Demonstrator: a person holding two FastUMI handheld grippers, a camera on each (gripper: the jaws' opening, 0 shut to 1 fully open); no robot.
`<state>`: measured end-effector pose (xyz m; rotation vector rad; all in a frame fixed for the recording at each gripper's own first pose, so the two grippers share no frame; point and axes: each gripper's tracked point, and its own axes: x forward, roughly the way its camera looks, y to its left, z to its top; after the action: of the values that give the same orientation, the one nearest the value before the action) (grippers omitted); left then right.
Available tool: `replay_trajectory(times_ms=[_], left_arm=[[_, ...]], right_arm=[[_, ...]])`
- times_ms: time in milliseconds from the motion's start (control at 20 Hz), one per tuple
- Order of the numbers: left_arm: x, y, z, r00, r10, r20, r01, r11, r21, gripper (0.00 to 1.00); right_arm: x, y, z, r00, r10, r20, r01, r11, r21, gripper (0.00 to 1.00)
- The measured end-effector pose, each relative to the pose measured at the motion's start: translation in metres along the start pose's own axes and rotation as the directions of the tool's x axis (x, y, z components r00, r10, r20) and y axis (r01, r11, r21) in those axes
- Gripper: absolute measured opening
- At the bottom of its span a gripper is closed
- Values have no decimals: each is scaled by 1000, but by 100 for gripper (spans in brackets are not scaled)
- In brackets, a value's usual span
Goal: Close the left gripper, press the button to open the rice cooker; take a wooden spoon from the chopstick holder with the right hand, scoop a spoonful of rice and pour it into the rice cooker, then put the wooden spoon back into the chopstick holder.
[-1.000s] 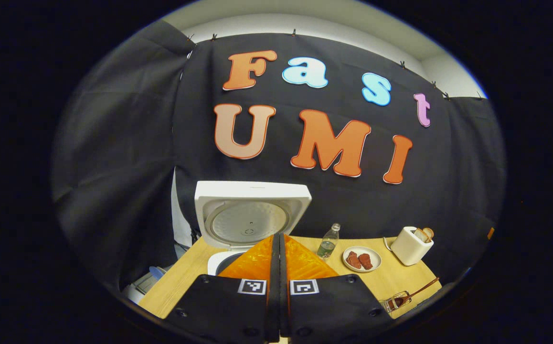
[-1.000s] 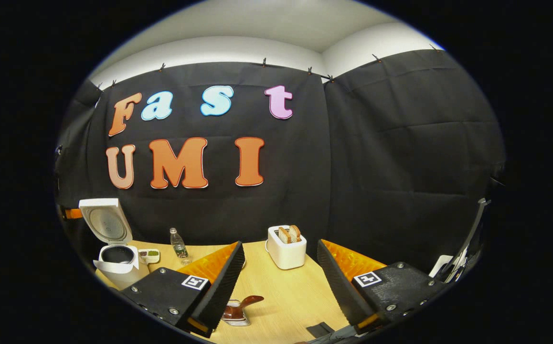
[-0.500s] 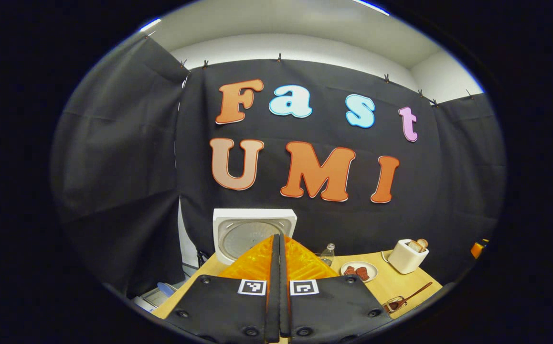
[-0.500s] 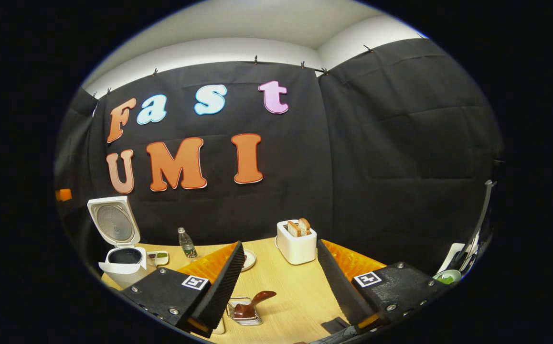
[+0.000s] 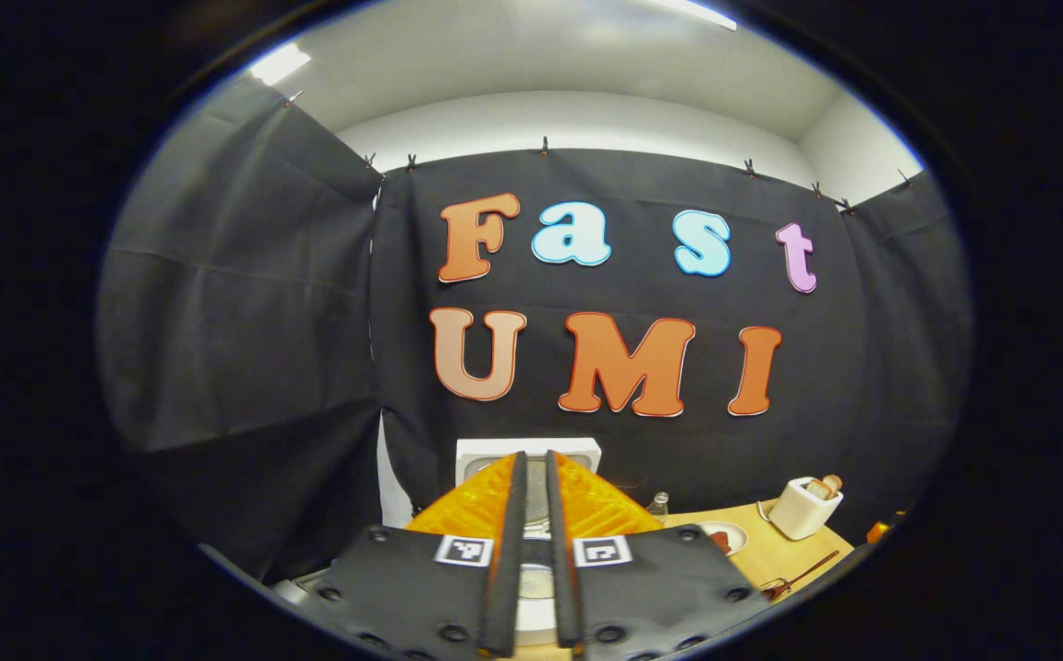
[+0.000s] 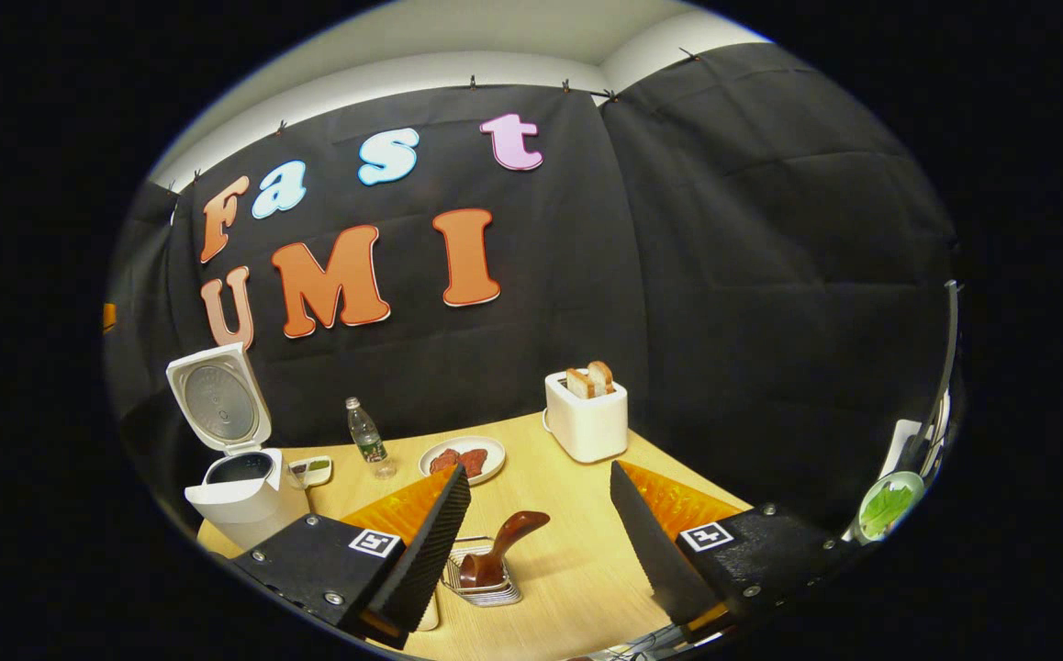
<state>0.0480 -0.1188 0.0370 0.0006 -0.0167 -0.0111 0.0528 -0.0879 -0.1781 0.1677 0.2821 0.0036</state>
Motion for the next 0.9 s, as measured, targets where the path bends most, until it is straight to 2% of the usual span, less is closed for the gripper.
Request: replay_trajectory(times_ms=[150,200,250,300,600,800,900], left_arm=[[-1,-3,1,1000,-6,6,6,1000,0,68],[-4,-4,2,1000,-3,6,3,1000,3,84],[-3,-4,1,1000,-3,10,2,1000,6,100],[-4,-5,0,1000,0,9,0,1000,8,100],[0,-5,-10,1000,4,-22,-3,1000,17,100],[1,-8,-11,999,1,-35,-1,1000,18,99],[1,-10,-13,999,3,-46,-2,1000,21,100]], right_arm=[[12,2,-22,999,12,-49,-12,1000,-1,95],[17,1,-29,998,15,-68,-15,1000,5,100],[20,0,-38,996,18,-88,-17,1000,13,100],[25,-1,-45,994,22,-108,-20,1000,22,95],[56,4,-83,978,45,-201,-27,996,89,92],[77,13,-94,965,82,-248,-28,977,214,81],[86,17,-98,963,89,-256,-21,966,257,70]])
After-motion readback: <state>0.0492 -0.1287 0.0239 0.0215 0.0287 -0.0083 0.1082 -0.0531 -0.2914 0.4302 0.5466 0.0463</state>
